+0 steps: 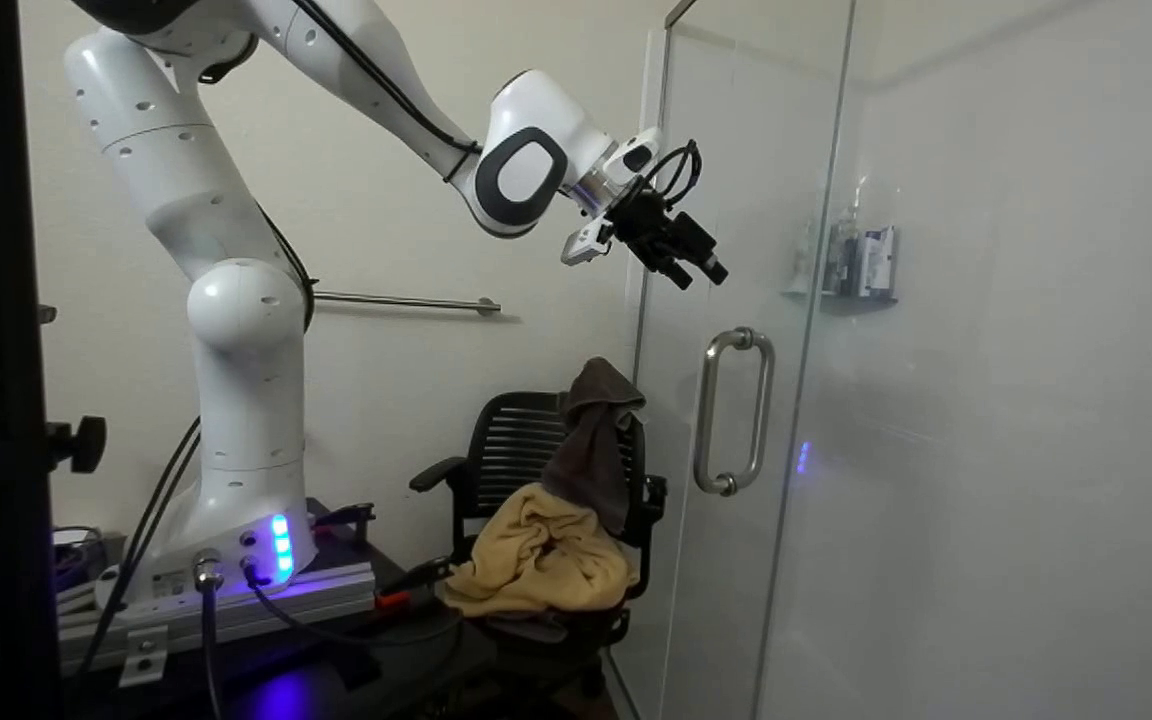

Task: Push to close the door

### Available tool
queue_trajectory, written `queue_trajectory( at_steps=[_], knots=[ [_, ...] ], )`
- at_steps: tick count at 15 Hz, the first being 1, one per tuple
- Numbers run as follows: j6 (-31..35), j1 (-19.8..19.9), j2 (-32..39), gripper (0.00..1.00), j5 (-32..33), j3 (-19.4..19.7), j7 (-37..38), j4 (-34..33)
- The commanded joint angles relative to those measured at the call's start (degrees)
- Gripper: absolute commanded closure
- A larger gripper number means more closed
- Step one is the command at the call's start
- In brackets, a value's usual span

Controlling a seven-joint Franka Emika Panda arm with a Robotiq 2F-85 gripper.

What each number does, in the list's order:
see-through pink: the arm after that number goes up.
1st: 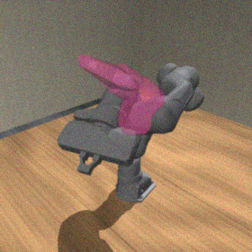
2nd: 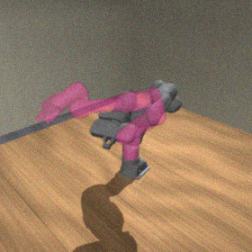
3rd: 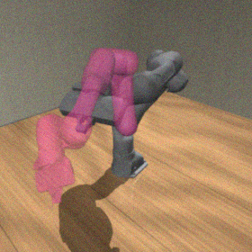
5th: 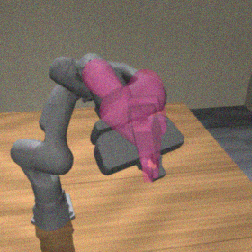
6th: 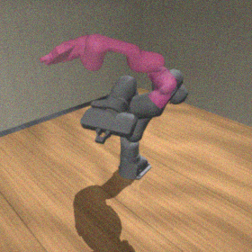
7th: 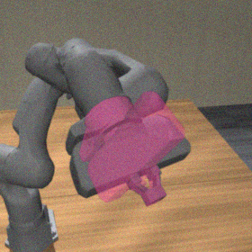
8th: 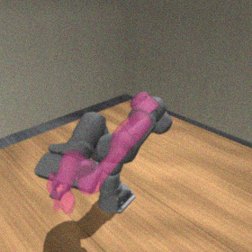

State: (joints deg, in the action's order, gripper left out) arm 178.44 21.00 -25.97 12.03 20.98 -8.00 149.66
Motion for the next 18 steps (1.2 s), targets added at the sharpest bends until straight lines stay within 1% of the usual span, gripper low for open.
queue_trajectory(
  at_steps=[1, 2, 3, 5, 7, 9, 14, 15, 16, 17, 18],
  knots=[
    [-5.68, -13.06, 2.95, 0.00, -4.75, 8.77, -5.32, -5.23],
    [-7.59, -15.56, 3.19, 0.00, -5.62, 10.43, -6.53, -6.32],
    [-8.99, -16.95, 4.23, 0.00, -5.75, 11.73, -7.74, -8.01],
    [-9.16, -17.07, 6.71, 0.00, -4.38, 12.85, -7.93, -10.37],
    [-6.43, -15.49, 9.80, 0.00, -2.35, 12.49, -7.00, -12.12],
    [-4.23, -14.86, 12.75, 0.00, -1.67, 12.56, -6.14, -13.60],
    [8.93, -11.11, 24.14, 0.00, -1.04, 11.46, -1.58, -18.97],
    [10.94, -8.68, 26.38, 0.00, -3.57, 8.77, -2.30, -20.16],
    [12.64, -10.33, 28.41, 0.00, -2.29, 10.84, -0.47, -21.74],
    [13.27, -10.28, 30.09, 0.00, -3.06, 10.78, -0.34, -23.37],
    [12.77, -7.59, 31.23, 0.00, -4.47, 7.46, -0.78, -24.33]
  ],
)
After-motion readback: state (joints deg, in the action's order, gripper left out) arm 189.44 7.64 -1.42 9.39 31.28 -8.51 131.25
